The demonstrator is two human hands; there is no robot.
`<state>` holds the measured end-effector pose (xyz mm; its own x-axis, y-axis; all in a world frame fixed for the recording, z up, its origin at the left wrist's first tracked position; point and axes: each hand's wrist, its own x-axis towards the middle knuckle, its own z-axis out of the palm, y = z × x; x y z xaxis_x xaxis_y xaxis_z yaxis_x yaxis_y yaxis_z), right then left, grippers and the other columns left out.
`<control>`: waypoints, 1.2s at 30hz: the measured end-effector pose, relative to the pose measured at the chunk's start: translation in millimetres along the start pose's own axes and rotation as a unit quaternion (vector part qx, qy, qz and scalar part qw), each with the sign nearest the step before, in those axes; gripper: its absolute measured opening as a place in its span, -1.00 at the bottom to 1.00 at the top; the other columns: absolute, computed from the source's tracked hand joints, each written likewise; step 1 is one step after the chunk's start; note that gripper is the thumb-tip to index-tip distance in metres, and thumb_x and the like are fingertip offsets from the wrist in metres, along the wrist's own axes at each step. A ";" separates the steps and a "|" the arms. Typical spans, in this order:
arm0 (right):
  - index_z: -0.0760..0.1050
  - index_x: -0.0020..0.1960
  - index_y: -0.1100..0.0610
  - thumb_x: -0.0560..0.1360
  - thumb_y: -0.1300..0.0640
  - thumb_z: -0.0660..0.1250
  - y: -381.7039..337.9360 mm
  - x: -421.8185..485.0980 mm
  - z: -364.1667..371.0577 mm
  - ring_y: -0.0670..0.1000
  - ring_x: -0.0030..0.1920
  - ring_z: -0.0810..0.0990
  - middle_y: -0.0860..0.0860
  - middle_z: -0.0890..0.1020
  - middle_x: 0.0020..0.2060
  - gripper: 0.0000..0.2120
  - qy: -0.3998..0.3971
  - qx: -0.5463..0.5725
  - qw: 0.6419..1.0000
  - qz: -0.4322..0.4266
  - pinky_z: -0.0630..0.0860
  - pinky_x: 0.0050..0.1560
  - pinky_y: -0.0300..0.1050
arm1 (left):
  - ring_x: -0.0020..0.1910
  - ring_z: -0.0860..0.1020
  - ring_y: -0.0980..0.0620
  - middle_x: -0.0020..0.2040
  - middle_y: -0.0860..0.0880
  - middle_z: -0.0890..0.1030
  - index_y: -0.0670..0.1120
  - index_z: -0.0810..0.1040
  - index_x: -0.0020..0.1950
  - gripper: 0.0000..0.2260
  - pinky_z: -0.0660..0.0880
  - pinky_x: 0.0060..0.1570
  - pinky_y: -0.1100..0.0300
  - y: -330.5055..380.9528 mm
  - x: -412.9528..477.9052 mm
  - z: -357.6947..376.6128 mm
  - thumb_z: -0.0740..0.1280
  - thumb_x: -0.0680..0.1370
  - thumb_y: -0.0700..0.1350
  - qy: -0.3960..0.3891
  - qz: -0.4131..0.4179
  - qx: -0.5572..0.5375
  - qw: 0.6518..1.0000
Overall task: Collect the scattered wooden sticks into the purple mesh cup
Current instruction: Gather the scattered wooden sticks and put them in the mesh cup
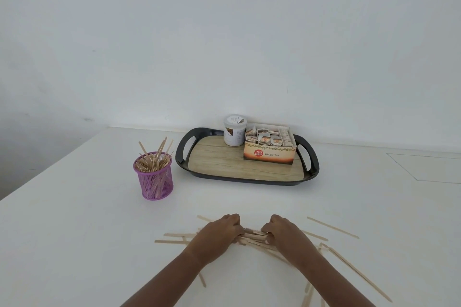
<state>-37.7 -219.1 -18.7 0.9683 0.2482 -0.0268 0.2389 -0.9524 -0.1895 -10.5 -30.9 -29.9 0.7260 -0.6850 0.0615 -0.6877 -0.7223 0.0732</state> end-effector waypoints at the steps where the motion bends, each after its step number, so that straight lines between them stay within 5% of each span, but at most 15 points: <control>1: 0.52 0.08 0.18 0.54 0.22 0.17 0.7 0.2 -0.2 0.01 -0.08 0.41 0.04 0.39 -0.12 -0.80 0.003 0.003 1.000 -0.002 0.29 -0.11 -0.19 | 0.10 0.43 -0.05 0.13 -0.12 0.44 -0.17 0.48 0.17 -0.77 0.47 -0.02 0.02 0.0 1.0 -0.1 0.09 0.60 -0.23 0.002 -0.003 -0.002 1.000; 7: 0.53 0.00 0.21 0.54 0.27 0.12 3.0 2.6 -6.7 -0.02 -0.15 0.35 -0.02 0.32 -0.23 -0.79 0.029 0.023 0.999 -0.003 0.24 -0.18 -0.21 | 0.12 0.45 -0.04 0.17 -0.13 0.44 -0.18 0.44 0.19 -0.78 0.46 -0.05 0.11 5.4 5.4 -1.5 0.11 0.58 -0.28 -0.001 -0.030 0.025 0.999; 10: 0.49 -0.09 0.18 0.53 0.28 0.11 4.5 4.1 -12.4 -0.02 -0.18 0.37 -0.04 0.35 -0.30 -0.81 0.041 0.036 0.998 0.004 0.23 -0.20 -0.21 | -0.18 0.59 0.09 -0.11 -0.02 0.62 -0.09 0.59 -0.03 -0.77 0.51 -0.26 0.30 3.7 4.4 -6.1 0.47 0.34 -0.25 0.054 -0.026 0.039 0.997; 14: 0.50 -0.07 0.16 0.53 0.27 0.12 5.8 6.7 -21.0 0.02 -0.16 0.48 0.03 0.54 -0.21 -0.82 0.079 0.048 0.996 0.002 0.32 -0.16 -0.17 | 0.09 0.51 -0.09 0.15 -0.13 0.53 -0.16 0.38 0.26 -0.68 0.41 0.05 0.13 -4.0 9.6 -4.8 0.12 0.54 -0.38 0.054 -0.053 0.001 0.997; 19: 0.55 -0.01 0.14 0.52 0.30 0.19 6.4 12.9 -35.8 -0.05 -0.14 0.54 0.00 0.62 -0.15 -0.81 0.149 0.088 0.985 -0.004 0.34 -0.14 -0.30 | 0.12 0.49 0.03 0.19 -0.04 0.49 -0.10 0.37 0.33 -0.61 0.41 0.08 0.24 -25.5 9.4 -11.6 0.11 0.54 -0.37 0.136 -0.075 -0.092 0.984; 23: 0.61 -0.03 0.23 0.49 0.34 0.26 0.7 19.2 -52.0 -0.06 -0.15 0.57 -0.07 0.62 -0.19 -0.83 0.216 0.179 0.960 0.018 0.35 -0.11 -0.40 | -0.02 0.51 0.08 0.05 -0.08 0.51 -0.16 0.48 0.24 -0.69 0.36 -0.04 0.37 -39.5 6.7 -25.4 0.12 0.57 -0.37 0.206 -0.111 -0.196 0.952; 28: 0.59 -0.21 0.19 0.44 0.36 0.32 -15.6 30.2 -69.1 -0.22 -0.32 0.52 -0.04 0.61 -0.38 -0.87 0.261 0.304 0.915 0.045 0.35 -0.27 -0.51 | -0.06 0.50 0.01 -0.11 -0.03 0.41 -0.16 0.47 -0.13 -0.77 0.33 -0.11 0.42 -53.9 2.2 -38.0 0.09 0.57 -0.40 0.243 -0.165 -0.287 0.912; 33: 0.60 -0.23 0.18 0.46 0.27 0.31 -47.2 47.7 -69.9 0.24 -0.16 0.58 0.20 0.67 -0.29 -0.87 0.237 0.406 0.881 0.055 0.43 -0.13 -0.11 | -0.11 0.44 0.07 -0.13 -0.07 0.44 -0.10 0.37 -0.18 -0.71 0.34 -0.07 0.47 -69.7 -6.4 -49.5 0.05 0.56 -0.44 0.314 -0.200 -0.361 0.855; 36: 0.60 -0.25 0.08 0.47 0.29 0.29 -71.9 60.7 -67.6 0.13 -0.17 0.61 0.08 0.66 -0.31 -0.80 0.216 0.490 0.843 0.050 0.49 -0.02 -0.02 | -0.22 0.37 0.10 -0.24 0.03 0.39 -0.01 0.31 -0.24 -0.66 0.35 -0.15 0.39 -77.9 -11.7 -58.3 0.02 0.59 -0.40 0.364 -0.215 -0.415 0.806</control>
<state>8.8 -147.5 59.7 0.9668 -0.1143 0.2285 0.1839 -0.3094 -0.9330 35.0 39.0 21.7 0.9151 0.0672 0.3975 -0.3495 -0.3594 0.8653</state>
